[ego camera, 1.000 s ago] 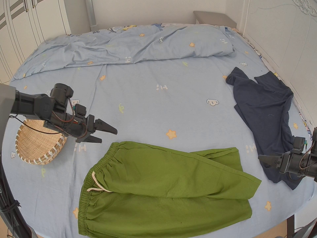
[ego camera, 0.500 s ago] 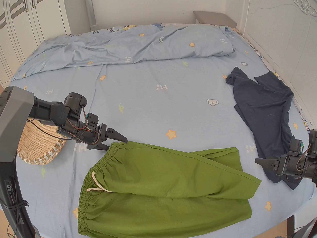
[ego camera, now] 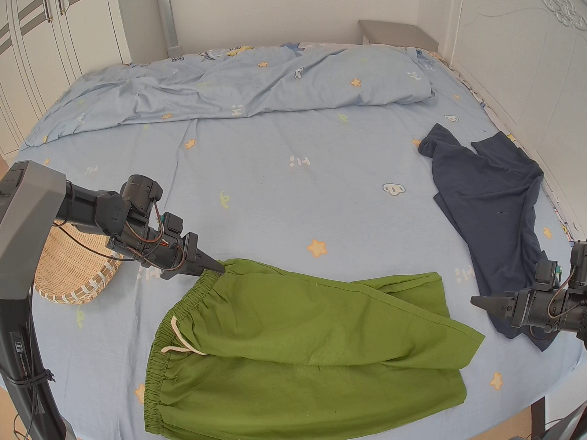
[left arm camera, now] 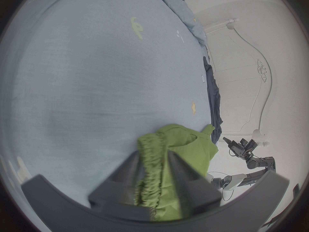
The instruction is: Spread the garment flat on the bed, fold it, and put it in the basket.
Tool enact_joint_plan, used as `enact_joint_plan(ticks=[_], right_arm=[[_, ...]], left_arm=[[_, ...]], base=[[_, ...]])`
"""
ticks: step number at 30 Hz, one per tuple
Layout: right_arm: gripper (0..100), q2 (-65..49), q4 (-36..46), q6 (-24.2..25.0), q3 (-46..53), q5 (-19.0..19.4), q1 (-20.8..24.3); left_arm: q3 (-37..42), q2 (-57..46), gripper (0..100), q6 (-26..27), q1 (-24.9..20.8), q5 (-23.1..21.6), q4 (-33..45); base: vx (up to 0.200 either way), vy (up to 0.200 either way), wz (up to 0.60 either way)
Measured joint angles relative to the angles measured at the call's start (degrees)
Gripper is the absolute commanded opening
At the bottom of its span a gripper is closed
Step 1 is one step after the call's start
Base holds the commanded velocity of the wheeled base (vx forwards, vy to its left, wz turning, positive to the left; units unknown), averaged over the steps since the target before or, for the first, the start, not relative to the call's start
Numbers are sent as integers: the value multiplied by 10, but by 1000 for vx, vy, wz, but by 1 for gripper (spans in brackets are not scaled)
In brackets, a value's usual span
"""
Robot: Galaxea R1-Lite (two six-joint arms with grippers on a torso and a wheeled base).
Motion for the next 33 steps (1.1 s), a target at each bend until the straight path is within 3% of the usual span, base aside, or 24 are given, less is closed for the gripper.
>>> enact_joint_plan(ticks=[33], right_arm=[[100, 58, -7, -12, 56, 2, 38]], left_arm=[[8, -22, 0, -1, 10, 0, 0]], base=[[0, 0, 0]])
